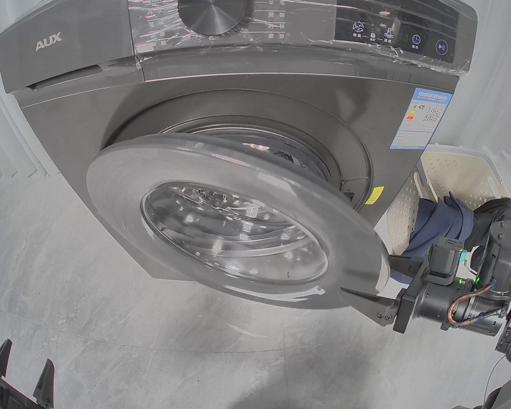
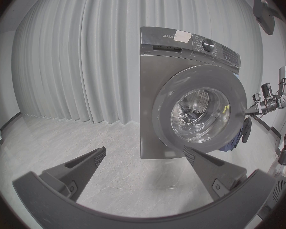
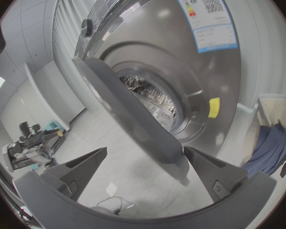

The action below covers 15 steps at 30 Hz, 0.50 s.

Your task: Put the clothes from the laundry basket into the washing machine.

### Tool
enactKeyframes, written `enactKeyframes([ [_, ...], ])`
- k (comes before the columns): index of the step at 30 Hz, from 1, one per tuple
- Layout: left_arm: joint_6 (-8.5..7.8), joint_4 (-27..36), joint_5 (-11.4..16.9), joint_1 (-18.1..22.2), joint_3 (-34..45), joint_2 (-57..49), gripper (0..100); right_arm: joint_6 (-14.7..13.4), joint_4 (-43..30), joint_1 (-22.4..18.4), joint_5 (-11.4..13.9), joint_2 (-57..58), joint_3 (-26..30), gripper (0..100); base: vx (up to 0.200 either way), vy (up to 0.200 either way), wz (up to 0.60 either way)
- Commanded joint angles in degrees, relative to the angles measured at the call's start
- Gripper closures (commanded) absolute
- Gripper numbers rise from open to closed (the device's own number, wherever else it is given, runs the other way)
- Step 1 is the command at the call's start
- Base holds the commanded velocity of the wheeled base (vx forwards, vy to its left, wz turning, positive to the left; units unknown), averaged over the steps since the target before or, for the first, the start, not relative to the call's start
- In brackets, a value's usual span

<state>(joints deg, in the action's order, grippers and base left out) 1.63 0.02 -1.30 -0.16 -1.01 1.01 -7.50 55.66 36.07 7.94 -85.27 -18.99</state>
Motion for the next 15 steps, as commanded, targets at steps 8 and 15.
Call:
enactKeyframes([
  [8, 0.04, 0.06, 0.07, -0.02, 0.92, -0.84, 0, 0.03, 0.41, -2.23, -0.73, -3.23, -5.09, 0, -0.05, 0.0, 0.0],
  [15, -0.05, -0.02, 0.07, -0.02, 0.92, -0.84, 0, 0.03, 1.03, 1.02, -0.64, -2.09, -1.49, 0, -0.114, 0.0, 0.0],
])
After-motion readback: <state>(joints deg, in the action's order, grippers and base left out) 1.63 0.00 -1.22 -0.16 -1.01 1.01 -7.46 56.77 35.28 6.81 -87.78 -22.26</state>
